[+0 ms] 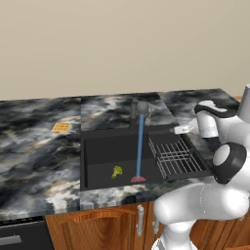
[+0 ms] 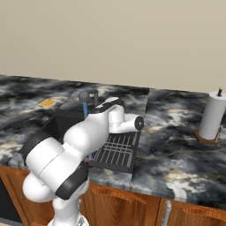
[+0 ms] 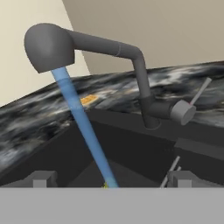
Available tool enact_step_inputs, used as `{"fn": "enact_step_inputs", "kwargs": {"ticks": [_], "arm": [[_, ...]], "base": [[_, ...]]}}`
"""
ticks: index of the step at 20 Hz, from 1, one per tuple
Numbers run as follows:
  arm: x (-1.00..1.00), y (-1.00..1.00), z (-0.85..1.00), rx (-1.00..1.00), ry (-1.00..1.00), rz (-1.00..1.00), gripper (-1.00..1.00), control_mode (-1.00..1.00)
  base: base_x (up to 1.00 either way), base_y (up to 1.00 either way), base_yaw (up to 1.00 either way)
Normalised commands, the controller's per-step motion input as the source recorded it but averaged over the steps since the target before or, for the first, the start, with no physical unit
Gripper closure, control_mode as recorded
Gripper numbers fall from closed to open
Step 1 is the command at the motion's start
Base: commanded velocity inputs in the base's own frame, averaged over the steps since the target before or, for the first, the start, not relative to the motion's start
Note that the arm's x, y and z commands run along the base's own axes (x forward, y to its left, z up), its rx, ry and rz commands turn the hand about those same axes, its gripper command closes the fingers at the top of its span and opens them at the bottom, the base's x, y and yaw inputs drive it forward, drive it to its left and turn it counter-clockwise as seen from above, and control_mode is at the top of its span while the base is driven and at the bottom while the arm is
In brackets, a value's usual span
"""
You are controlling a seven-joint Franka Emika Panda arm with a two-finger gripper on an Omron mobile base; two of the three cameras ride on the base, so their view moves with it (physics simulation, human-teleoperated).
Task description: Turn on the sink faucet. Then move the broccoli from the counter to the sink. Turn off the sink. Move the vegetable from the sink to the pot next to the stove. Finally move the pot to the rear left burner.
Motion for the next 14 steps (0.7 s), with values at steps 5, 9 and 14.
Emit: {"fn": "enact_step_inputs", "kwargs": {"ticks": [5, 9, 14], "arm": [[0.42, 0.00, 0.00, 0.00, -0.13, 0.08, -1.00, -1.00], [0.51, 0.00, 0.00, 0.00, -0.12, 0.09, -1.00, -1.00], [0.51, 0.00, -0.05, 0.00, -0.11, 0.12, -1.00, -1.00]], "base": [[0.00, 0.00, 0.00], [0.00, 0.00, 0.00], [0.00, 0.00, 0.00]]}}
